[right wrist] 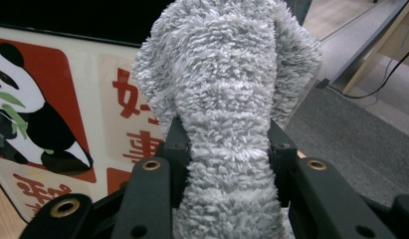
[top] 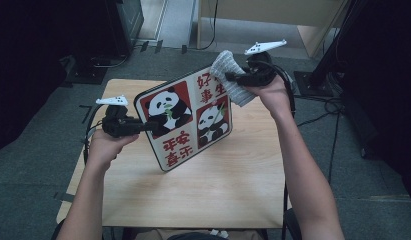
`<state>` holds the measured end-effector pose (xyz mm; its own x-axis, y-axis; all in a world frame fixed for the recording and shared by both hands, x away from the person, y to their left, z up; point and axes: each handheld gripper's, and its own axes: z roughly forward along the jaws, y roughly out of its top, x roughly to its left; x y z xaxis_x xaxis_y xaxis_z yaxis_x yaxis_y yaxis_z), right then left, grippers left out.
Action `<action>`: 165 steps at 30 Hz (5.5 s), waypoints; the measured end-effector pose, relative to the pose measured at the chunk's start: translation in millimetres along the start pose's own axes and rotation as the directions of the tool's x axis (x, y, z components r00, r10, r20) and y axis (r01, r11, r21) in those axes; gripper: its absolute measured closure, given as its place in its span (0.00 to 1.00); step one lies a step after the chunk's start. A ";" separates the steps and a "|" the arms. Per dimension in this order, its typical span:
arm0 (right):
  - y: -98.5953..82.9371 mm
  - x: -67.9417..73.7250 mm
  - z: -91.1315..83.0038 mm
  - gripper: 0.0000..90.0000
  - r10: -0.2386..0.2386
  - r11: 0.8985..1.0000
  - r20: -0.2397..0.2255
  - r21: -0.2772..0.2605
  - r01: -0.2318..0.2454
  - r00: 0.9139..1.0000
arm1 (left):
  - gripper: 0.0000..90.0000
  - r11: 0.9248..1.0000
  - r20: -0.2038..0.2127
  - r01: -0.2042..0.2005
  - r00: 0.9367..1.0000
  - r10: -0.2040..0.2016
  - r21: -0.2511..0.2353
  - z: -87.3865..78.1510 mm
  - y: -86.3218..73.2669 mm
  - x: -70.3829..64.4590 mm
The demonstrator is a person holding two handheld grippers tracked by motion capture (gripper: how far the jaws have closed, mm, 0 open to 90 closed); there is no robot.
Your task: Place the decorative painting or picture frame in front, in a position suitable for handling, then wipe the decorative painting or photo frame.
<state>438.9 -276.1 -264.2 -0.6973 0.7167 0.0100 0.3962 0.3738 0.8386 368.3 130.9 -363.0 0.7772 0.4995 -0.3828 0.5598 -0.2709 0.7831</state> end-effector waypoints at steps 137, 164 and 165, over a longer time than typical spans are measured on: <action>-147.7 -4.3 64.9 0.73 0.218 0.948 -0.063 0.250 -0.197 0.974 | 0.85 0.999 0.046 -0.021 0.999 0.020 0.033 -1.6 1.1 2.2; -183.8 -0.9 83.4 0.73 0.228 0.923 -0.066 0.332 -0.193 0.972 | 0.84 0.999 0.052 -0.017 0.999 0.016 0.031 -1.1 0.7 2.0; -183.8 -0.9 83.4 0.73 0.228 0.923 -0.066 0.332 -0.193 0.972 | 0.84 0.999 0.052 -0.017 0.999 0.016 0.031 -1.1 0.7 2.0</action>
<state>416.5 -296.3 -463.7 -0.6270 0.7422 0.2367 0.6991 0.4019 0.5914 369.9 132.6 -362.6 0.7997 0.4516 -0.3957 0.5551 -0.3051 0.7738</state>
